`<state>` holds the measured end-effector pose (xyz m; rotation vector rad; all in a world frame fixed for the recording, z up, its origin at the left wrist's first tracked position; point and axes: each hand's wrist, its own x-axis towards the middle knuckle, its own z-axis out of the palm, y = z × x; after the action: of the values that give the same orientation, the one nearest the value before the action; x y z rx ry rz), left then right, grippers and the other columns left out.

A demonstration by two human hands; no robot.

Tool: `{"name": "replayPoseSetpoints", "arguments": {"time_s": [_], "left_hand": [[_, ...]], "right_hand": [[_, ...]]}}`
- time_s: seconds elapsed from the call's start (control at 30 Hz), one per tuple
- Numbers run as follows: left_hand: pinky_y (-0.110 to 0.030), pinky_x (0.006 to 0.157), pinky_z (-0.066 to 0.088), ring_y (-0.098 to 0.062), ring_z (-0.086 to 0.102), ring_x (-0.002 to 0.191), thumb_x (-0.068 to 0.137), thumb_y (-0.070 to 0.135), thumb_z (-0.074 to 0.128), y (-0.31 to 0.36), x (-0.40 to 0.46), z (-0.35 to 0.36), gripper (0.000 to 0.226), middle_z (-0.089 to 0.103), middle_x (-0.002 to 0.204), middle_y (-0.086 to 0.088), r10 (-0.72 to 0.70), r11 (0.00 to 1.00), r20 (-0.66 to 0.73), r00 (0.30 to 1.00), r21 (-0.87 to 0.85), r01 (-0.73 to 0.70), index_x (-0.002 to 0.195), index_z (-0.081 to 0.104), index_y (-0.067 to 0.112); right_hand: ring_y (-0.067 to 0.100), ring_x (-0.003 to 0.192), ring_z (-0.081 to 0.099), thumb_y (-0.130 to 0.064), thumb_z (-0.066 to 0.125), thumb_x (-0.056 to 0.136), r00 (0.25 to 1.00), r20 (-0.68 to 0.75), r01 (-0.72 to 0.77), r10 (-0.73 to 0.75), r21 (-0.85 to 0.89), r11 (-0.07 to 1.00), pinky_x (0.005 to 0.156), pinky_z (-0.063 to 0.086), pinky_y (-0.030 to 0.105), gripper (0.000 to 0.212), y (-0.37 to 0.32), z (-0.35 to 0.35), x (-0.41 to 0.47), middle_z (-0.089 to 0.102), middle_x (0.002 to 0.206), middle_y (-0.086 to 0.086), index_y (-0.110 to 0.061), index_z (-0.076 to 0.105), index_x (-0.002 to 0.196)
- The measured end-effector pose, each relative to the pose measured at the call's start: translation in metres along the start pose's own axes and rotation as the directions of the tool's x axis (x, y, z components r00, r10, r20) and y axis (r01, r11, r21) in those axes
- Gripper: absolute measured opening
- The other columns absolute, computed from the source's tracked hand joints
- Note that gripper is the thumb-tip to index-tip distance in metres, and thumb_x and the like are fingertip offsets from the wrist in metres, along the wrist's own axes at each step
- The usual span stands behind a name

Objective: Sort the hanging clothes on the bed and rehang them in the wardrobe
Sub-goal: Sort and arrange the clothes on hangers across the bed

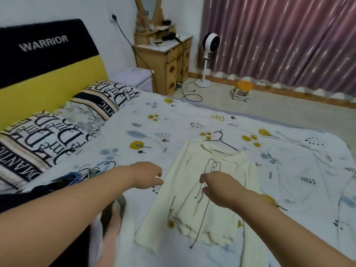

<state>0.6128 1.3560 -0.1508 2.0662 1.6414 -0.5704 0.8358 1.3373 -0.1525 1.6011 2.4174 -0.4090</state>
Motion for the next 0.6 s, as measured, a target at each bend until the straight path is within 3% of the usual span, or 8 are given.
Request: {"name": "replayPoseSetpoints", "arguments": {"time_s": [0.2,0.4,0.6], "left_hand": [[-0.029,0.094,0.036,-0.022,0.046,0.121,0.097,0.038,0.041,-0.037,-0.101,0.018,0.042,0.051,0.134,-0.005,-0.112,0.992,-0.062,0.992,-0.068,0.108,0.131,0.047,0.014],[-0.03,0.083,0.039,-0.023,0.054,0.1,0.096,0.036,0.044,-0.089,-0.175,0.054,0.03,0.06,0.118,-0.011,-0.216,0.97,-0.078,0.973,-0.131,0.204,0.108,0.057,0.013],[-0.027,0.085,0.039,-0.021,0.053,0.11,0.097,0.036,0.044,-0.145,-0.229,0.094,0.036,0.058,0.121,-0.004,-0.318,0.929,-0.049,0.947,-0.216,0.301,0.123,0.054,0.014]], "right_hand": [[0.027,0.117,0.05,-0.022,0.039,0.098,0.991,-0.018,0.133,-0.132,0.027,0.991,0.091,0.043,0.033,0.034,-0.071,-0.015,-0.032,0.054,0.127,0.011,-0.013,0.047,0.13],[0.027,0.117,0.05,-0.023,0.04,0.097,0.978,-0.002,0.21,-0.211,0.09,0.974,0.093,0.044,0.033,0.033,-0.142,-0.004,-0.051,0.053,0.129,0.009,-0.016,0.05,0.128],[0.028,0.12,0.048,-0.022,0.041,0.097,0.959,0.038,0.277,-0.28,0.068,0.959,0.094,0.042,0.034,0.033,-0.214,0.014,-0.051,0.054,0.129,0.012,-0.012,0.051,0.127]]}}
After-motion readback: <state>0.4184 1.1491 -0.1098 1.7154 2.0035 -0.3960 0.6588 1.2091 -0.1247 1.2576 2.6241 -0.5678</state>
